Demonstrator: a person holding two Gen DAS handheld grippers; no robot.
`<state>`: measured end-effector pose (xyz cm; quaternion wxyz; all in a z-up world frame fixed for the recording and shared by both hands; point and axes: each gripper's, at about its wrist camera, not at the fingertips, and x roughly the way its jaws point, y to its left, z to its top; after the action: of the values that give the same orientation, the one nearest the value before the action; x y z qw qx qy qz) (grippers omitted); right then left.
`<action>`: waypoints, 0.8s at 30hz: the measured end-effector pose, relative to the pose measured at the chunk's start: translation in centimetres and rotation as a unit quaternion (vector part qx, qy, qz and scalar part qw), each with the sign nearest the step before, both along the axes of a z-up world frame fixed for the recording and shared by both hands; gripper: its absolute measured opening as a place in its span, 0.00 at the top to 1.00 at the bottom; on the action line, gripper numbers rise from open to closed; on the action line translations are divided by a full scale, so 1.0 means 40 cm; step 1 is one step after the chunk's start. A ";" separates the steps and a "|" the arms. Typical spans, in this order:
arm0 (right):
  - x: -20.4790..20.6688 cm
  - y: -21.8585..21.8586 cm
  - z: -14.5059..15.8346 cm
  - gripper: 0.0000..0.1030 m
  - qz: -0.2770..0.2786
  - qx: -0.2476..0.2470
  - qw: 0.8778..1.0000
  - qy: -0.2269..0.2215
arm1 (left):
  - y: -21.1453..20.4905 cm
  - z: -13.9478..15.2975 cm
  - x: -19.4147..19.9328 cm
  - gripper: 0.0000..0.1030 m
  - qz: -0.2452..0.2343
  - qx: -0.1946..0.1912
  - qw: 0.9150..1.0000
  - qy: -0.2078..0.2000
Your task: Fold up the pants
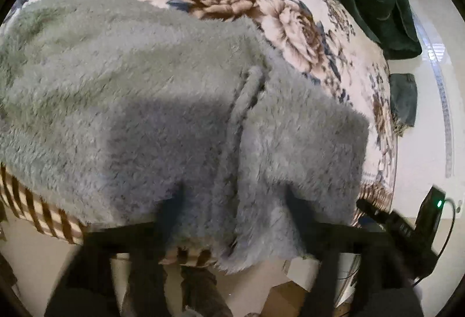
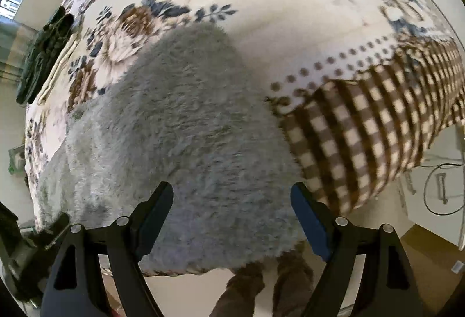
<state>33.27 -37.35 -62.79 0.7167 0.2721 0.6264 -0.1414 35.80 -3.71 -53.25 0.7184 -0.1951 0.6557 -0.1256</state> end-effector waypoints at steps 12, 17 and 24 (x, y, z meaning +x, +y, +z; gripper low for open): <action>-0.002 0.000 -0.080 0.18 0.021 -0.025 0.998 0.046 | -0.076 -0.181 0.149 0.20 -0.010 0.034 0.999 0.034; 0.034 0.025 -0.009 0.18 0.024 -0.042 0.999 0.010 | -0.002 -0.108 0.118 0.09 0.023 -0.008 1.000 0.012; 0.124 0.126 0.016 0.18 0.049 -0.026 0.998 0.003 | 0.336 0.022 -0.034 0.08 0.175 -0.048 0.982 -0.055</action>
<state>38.25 -32.30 -62.15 0.7277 0.2218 0.6373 -0.1232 34.44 9.73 -52.37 0.7538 -0.3342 0.5644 -0.0398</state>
